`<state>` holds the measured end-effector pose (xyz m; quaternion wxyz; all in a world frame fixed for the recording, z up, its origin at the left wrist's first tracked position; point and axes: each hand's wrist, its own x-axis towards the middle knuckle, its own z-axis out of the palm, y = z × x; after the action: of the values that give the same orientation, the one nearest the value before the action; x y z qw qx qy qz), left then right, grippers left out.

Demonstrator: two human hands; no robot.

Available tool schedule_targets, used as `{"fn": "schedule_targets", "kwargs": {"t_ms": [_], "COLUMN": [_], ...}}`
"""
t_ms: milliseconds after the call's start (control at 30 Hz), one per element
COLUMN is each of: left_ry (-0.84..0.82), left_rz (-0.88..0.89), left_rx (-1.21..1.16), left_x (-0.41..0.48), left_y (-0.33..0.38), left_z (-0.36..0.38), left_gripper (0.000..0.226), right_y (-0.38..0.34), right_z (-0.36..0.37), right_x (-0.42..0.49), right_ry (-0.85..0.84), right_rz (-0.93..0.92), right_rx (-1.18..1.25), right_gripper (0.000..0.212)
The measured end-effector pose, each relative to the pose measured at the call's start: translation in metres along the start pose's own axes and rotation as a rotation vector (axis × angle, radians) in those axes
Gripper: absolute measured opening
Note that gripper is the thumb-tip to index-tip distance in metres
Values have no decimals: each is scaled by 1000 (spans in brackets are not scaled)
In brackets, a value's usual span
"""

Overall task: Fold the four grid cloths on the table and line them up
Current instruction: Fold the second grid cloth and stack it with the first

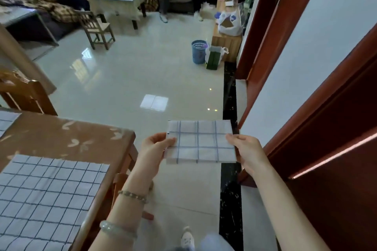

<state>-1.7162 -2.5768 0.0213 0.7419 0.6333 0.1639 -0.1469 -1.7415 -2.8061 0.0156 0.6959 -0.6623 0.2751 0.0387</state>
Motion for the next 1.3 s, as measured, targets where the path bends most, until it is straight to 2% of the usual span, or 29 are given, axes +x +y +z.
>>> {"fn": "schedule_targets", "kwargs": {"t_ms": [300,667,867,1033,1200,1300], "left_ry": [227,659,856,981,1096,1144], "left_rz": [-17,29,61,73,114,126], "left_rx": [-86,-308,-423,-519,-588,-614], "left_x": [129,257,292,321,363,391], "left_y": [43,98,127,145,164,179], "left_z": [-7,2,-15,-51,-112,-160], "left_gripper": [10,9,17,23,25,32], "right_y": [-65,-163,-195,-206,-218,-228], "right_z": [70,192,272,350,446,508], "right_x": [161,362,412,437,456,467], "right_ry": [-229,-667,-887,-1001,-1105,-1144], "right_rz": [37,37,44,71,55,57], "right_rx": [-112,-333,-448,-483,-543,-561], "right_gripper": [11,11,15,14,19,14]}}
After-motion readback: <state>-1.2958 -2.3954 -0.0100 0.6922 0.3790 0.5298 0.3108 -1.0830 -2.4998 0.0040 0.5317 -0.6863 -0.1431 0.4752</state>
